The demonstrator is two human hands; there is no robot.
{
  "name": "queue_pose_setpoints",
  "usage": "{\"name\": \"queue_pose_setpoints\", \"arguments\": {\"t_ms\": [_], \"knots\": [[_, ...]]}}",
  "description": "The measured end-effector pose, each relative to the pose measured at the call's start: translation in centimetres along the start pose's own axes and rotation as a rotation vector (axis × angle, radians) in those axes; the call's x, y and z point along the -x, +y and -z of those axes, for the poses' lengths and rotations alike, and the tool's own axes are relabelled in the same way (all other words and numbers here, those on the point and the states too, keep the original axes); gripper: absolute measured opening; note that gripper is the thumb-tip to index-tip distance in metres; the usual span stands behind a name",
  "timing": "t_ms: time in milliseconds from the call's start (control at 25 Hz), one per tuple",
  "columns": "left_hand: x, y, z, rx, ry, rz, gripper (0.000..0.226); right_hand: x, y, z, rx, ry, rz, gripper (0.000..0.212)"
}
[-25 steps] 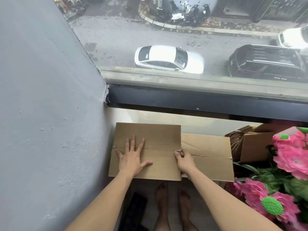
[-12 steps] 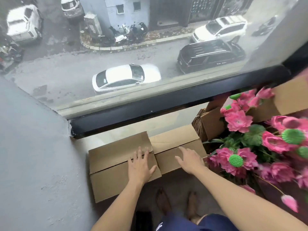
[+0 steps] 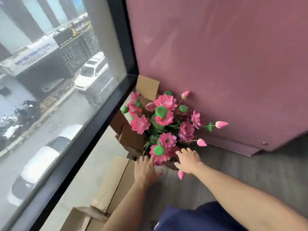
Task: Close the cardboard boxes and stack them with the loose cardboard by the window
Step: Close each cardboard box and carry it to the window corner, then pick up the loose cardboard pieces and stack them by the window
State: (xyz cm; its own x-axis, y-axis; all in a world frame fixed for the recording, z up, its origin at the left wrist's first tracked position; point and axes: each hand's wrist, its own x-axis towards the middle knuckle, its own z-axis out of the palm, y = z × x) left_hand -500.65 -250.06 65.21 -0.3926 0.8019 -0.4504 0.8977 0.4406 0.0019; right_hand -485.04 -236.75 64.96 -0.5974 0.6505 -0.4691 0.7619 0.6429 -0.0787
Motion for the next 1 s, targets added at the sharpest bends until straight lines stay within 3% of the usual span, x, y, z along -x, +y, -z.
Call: {"name": "queue_pose_setpoints", "arguments": {"t_ms": [240, 520, 840, 1000], "knots": [[-5.3, 19.8, 4.5, -0.119, -0.042, -0.311, 0.085, 4.1, 17.5, 0.0, -0.211, 0.045, -0.218, 0.062], [-10.2, 40.0, 8.0, -0.262, -0.04, -0.507, 0.086, 11.8, 38.7, -2.4, -0.394, 0.086, -0.611, 0.055], [-13.1, 58.7, 7.3, -0.482, -0.282, -0.798, 0.074, 17.7, 48.1, -8.6, -0.657, -0.04, -0.921, 0.055], [-15.6, 67.3, 7.9, -0.619, -0.271, -0.987, 0.074, 19.1, 53.7, -9.3, -0.753, -0.104, -1.037, 0.057]]}}
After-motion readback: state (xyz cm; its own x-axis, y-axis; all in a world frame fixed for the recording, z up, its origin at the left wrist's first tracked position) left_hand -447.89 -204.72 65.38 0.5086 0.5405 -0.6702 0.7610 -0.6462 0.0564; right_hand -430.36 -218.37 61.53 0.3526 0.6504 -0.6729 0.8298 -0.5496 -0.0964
